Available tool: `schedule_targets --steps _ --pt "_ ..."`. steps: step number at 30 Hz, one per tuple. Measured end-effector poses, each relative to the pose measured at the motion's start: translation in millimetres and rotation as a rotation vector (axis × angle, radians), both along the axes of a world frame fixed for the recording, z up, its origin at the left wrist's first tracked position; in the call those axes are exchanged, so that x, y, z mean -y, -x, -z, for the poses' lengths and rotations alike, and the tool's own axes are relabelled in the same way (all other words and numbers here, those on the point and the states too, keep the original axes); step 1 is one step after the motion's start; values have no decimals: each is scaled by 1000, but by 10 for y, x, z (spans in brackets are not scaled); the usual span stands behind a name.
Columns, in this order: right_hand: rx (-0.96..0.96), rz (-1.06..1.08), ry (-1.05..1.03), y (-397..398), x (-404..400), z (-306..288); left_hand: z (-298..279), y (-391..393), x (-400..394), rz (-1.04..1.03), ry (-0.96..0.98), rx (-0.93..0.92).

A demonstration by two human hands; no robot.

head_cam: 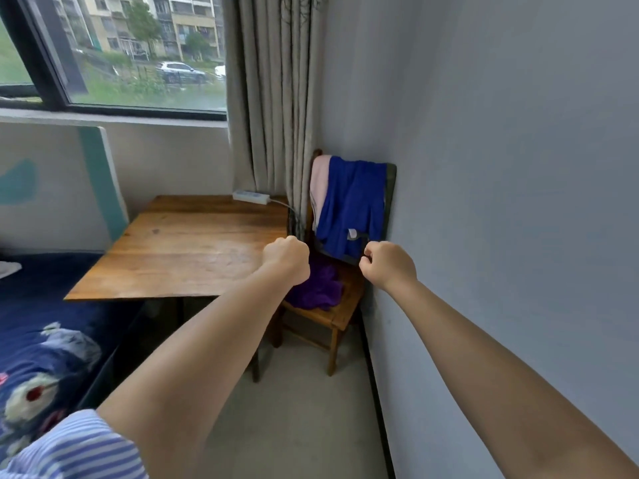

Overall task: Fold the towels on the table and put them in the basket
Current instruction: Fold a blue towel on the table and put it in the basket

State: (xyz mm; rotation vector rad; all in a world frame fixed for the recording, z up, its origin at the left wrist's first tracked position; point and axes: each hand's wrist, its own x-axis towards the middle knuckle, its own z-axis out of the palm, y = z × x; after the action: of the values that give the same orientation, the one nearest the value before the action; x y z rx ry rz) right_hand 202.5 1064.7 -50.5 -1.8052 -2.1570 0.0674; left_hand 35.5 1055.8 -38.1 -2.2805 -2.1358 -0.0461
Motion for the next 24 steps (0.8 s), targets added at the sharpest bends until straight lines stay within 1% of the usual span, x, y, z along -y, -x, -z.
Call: schedule_targets --steps 7,11,14,18,20,24 --pt "-29 93 -42 -14 -2035 6 -67 97 -2057 21 -22 -46" --pt "-34 174 -63 -99 -3078 -2 -156 153 -3165 33 -15 -1" --pt "-48 244 -34 -209 -3730 10 -115 111 -3886 43 36 87" --pt "-100 334 44 -375 -4387 132 77 -27 -4590 57 102 248" --pt "-129 365 71 -463 -4712 212 186 -113 -4920 76 153 287" --pt "-248 408 99 -621 -5342 373 394 -283 -5527 100 211 392"
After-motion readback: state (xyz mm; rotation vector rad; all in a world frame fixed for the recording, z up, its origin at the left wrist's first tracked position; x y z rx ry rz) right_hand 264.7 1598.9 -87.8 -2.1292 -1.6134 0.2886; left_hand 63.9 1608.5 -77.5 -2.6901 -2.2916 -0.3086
